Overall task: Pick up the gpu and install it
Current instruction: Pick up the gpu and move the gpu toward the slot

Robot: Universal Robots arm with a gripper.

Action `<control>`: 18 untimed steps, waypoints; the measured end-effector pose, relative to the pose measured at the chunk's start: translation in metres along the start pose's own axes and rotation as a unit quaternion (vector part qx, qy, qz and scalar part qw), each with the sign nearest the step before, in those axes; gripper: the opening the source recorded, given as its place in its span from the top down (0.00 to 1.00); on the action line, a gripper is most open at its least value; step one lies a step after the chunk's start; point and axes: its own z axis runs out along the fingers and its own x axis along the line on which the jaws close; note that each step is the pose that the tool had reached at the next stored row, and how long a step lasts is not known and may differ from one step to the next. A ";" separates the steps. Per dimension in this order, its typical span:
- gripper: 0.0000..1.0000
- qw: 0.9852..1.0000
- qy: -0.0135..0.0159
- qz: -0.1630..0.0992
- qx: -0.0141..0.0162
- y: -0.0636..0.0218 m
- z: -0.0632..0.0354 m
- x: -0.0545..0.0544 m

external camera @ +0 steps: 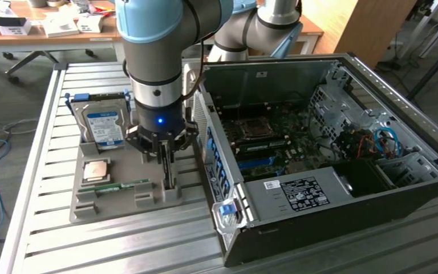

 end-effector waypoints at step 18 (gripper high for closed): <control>0.74 1.000 0.000 -0.009 0.000 0.0000 0.0000 0.000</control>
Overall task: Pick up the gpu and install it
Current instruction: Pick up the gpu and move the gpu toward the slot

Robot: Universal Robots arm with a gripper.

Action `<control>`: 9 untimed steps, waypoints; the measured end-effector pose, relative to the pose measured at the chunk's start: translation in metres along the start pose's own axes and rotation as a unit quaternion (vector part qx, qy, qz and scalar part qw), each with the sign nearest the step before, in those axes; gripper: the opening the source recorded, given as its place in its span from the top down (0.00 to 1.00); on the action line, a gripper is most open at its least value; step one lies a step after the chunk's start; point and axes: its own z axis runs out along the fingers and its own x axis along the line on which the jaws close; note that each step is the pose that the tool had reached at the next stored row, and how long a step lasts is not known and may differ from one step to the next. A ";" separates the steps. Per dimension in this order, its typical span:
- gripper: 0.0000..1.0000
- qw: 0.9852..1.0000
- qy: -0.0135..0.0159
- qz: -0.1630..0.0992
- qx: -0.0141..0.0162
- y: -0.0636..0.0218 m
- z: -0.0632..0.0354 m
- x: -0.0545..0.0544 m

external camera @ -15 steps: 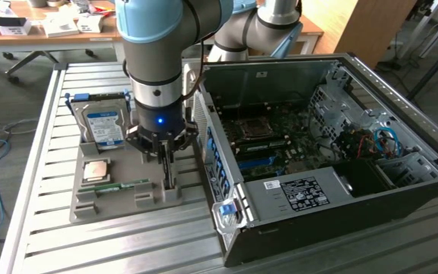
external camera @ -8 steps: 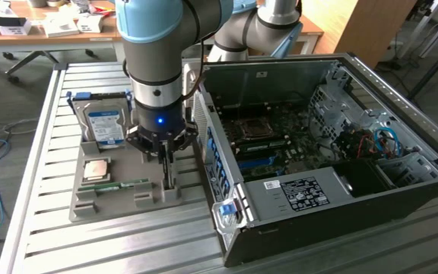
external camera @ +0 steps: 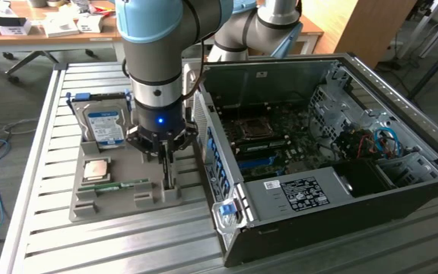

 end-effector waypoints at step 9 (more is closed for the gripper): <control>0.74 1.000 0.000 0.000 0.000 0.0001 -0.0015 0.000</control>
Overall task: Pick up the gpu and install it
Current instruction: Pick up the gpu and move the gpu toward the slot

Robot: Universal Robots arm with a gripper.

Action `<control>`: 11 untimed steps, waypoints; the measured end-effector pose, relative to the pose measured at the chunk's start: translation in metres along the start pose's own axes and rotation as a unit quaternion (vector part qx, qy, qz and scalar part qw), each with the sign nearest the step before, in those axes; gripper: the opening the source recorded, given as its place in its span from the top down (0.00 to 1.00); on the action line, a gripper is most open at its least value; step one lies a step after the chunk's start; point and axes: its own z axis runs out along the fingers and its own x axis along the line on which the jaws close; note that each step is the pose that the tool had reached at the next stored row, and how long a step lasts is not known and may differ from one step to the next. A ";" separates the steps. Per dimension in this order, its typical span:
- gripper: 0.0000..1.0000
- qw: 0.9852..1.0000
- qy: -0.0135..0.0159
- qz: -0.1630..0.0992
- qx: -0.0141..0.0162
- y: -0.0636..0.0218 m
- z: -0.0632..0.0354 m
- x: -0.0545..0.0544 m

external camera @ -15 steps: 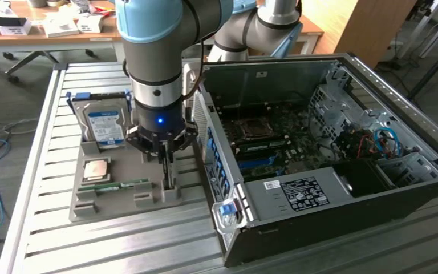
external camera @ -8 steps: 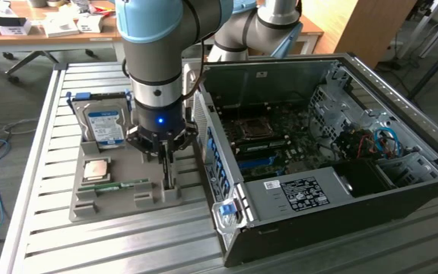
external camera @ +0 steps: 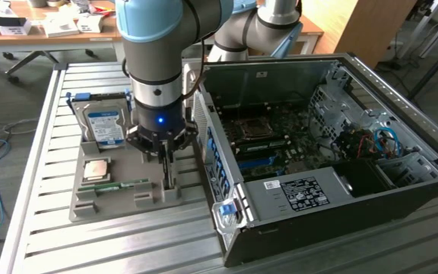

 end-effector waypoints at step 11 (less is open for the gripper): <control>0.74 1.000 0.000 0.000 0.000 0.0009 -0.0205 0.000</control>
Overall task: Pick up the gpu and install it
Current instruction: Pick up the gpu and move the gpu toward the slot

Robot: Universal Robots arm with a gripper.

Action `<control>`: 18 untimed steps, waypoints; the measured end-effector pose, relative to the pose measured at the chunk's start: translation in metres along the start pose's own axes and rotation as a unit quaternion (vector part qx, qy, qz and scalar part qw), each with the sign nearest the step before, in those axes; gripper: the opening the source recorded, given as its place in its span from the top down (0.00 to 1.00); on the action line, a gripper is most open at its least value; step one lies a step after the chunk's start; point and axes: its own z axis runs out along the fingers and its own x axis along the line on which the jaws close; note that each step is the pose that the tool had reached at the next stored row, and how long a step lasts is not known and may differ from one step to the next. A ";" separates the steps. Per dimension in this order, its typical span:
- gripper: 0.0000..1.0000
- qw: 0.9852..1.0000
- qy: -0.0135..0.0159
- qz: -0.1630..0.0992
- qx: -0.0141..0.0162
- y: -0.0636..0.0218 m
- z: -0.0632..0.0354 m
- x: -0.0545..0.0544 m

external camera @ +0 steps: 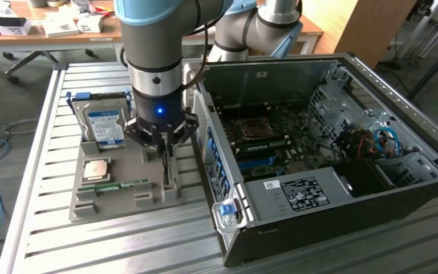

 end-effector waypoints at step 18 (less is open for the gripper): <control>0.74 1.000 0.000 0.000 0.000 0.0020 -0.0462 -0.001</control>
